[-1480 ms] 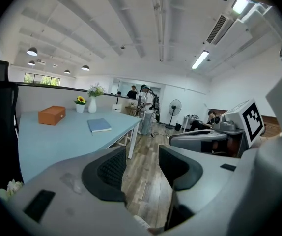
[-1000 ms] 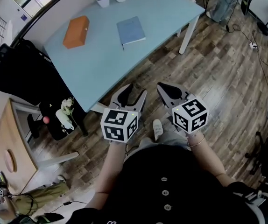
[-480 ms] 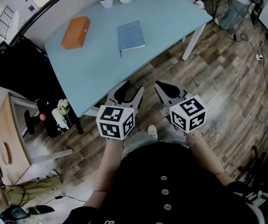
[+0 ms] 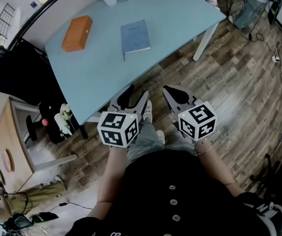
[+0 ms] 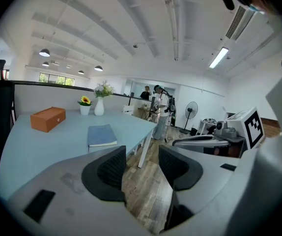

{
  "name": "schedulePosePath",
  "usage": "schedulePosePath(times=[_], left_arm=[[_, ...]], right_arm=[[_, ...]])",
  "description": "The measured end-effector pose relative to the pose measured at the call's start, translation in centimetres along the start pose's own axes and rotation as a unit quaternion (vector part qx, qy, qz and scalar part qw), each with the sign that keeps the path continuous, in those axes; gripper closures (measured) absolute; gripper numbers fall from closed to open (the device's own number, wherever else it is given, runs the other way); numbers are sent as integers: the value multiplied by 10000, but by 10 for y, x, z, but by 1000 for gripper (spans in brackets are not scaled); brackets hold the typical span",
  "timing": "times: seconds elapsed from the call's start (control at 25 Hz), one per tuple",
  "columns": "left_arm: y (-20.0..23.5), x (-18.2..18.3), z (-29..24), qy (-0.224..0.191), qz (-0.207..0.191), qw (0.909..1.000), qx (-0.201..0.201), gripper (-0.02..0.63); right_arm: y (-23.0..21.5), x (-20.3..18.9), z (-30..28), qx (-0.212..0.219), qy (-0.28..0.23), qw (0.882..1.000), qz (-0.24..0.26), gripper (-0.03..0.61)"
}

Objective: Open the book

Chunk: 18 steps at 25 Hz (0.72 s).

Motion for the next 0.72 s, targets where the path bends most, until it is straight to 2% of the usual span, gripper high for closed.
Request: schedulePosePath(times=[0.4,0.72], left_arm=[[20,12,-23,19,34,10000,-32,423],[46,23,-54,167,78,9997,-172,423]], right_arm=[[-20,3,-17,-143,31,9998,-139,577],[-41,20,-57,-151,153,9997,-82,577]])
Point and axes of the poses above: the fingertips, and each gripper's own axes: z backward along the fingers, y to its left, x out of its top, the point moved 10 cm from there along z, backward along the fingers, and after that the axes turned 4 degrees about z, right-handed, at the moved point
